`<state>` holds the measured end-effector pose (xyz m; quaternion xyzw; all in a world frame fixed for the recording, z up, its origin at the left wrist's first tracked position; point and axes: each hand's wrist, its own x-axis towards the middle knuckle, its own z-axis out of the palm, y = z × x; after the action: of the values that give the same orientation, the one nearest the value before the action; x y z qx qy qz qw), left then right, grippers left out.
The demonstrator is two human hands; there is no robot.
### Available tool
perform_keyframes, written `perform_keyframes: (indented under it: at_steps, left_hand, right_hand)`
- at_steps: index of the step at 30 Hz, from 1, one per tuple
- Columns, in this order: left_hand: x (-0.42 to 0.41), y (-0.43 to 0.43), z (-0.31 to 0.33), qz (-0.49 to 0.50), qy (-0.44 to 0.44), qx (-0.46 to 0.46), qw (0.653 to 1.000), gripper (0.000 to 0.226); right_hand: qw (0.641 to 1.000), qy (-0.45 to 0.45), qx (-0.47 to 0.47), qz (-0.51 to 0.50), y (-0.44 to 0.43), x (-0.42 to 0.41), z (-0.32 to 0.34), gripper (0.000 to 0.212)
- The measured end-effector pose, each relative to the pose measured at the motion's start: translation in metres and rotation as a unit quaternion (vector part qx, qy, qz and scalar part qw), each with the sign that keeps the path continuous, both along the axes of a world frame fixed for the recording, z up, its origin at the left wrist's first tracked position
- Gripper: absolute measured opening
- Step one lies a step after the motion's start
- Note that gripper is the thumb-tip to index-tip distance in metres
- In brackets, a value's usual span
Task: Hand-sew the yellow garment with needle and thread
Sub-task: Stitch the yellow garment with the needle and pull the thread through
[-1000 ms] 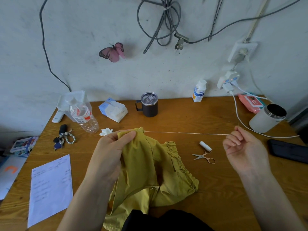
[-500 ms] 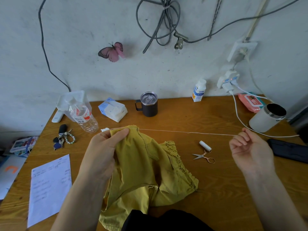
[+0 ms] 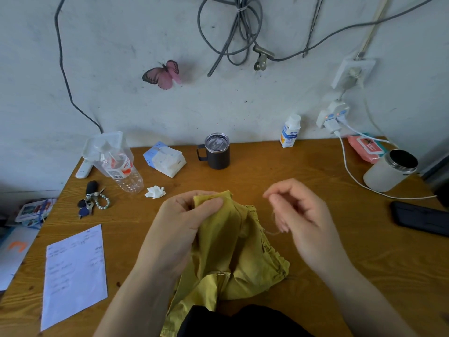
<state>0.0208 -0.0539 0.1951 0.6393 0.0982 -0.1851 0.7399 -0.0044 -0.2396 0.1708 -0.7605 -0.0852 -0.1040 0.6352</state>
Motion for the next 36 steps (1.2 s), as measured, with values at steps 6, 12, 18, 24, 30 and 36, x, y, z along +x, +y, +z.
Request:
perform_keyframes:
  at_steps: [6,12,18,24,30,36]
  left_hand:
    - [-0.005,-0.005,0.002,-0.038,-0.026,0.013,0.999,0.017]
    - [-0.006,-0.005,0.003,-0.042,-0.029,0.001,0.999,0.028]
    - [-0.006,-0.007,0.004,-0.041,-0.024,-0.014,0.999,0.027]
    - [-0.005,-0.005,0.003,-0.044,-0.023,-0.004,0.999,0.024]
    - [-0.006,-0.004,0.002,-0.048,-0.024,0.014,0.998,0.022]
    - [-0.004,-0.003,0.002,-0.073,-0.038,0.053,0.995,0.022]
  right_hand:
    - [0.988,-0.083,-0.127,0.021,0.017,-0.001,0.007,0.017]
    - [0.986,-0.082,-0.147,0.018,0.015,0.0,0.006,0.02]
    - [0.984,-0.078,-0.16,0.022,0.014,0.0,0.005,0.02]
    - [0.981,-0.078,-0.176,0.02,0.013,0.001,0.004,0.018]
    - [0.979,-0.076,-0.188,0.016,0.013,0.001,0.004,0.01]
    - [0.978,-0.015,-0.197,0.067,0.006,0.004,0.005,0.038]
